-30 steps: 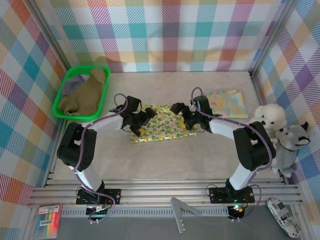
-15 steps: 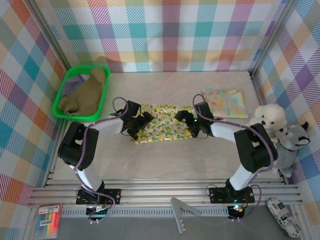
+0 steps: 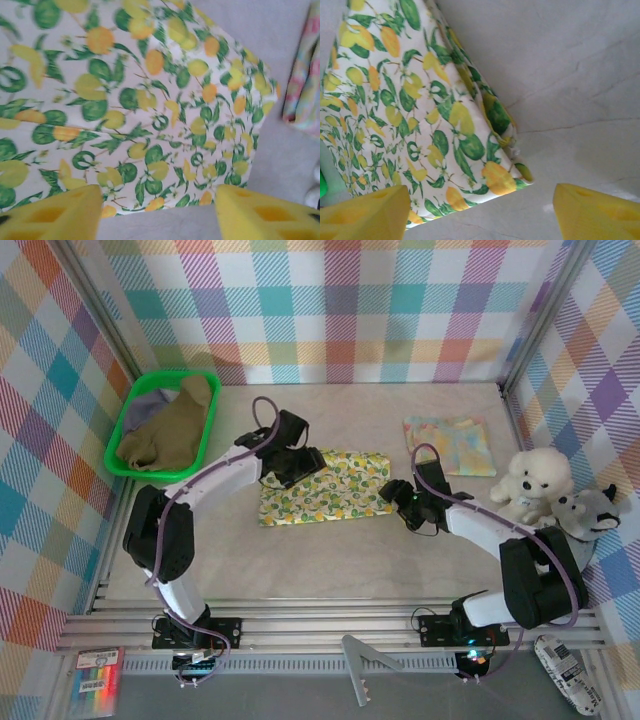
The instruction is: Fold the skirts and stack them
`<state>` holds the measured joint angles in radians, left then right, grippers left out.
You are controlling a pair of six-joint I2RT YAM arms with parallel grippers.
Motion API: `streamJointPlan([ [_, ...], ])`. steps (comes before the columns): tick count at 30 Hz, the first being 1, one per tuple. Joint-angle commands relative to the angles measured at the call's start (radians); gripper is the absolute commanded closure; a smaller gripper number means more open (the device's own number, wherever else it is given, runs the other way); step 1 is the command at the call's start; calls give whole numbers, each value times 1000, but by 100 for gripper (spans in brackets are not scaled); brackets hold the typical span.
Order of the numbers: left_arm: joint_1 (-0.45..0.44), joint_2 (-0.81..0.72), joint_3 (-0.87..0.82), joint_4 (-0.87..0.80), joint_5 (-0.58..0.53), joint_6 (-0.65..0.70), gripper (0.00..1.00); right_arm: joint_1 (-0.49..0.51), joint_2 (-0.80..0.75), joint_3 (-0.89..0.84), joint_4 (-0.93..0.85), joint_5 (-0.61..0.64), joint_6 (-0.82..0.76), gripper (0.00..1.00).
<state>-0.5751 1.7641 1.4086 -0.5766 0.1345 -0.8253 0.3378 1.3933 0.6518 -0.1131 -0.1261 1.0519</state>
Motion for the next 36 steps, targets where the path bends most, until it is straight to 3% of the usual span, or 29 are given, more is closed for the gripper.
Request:
streamJointPlan([
  [1, -22, 106, 43, -97, 32, 36, 55, 6, 39, -4, 74, -32, 65, 27],
  [5, -25, 189, 41, -43, 113, 11, 67, 5, 78, -13, 123, -48, 98, 26],
  [15, -33, 315, 16, -47, 157, 13, 66, 11, 110, -30, 225, -76, 115, 25],
  [21, -34, 310, 0, -37, 148, 11, 66, 30, 77, -50, 323, -35, 97, 32],
  [25, -33, 296, 4, -42, 157, 15, 65, 38, 79, -69, 338, 15, 100, 46],
  [30, -34, 253, 49, -95, 140, 52, 65, 38, 115, -103, 338, 43, 171, 87],
  [32, -34, 229, 71, -114, 137, 66, 64, 39, 129, -105, 342, 32, 178, 97],
  [36, -36, 189, 84, -91, 226, 64, 64, 41, 148, -103, 356, 14, 184, 100],
])
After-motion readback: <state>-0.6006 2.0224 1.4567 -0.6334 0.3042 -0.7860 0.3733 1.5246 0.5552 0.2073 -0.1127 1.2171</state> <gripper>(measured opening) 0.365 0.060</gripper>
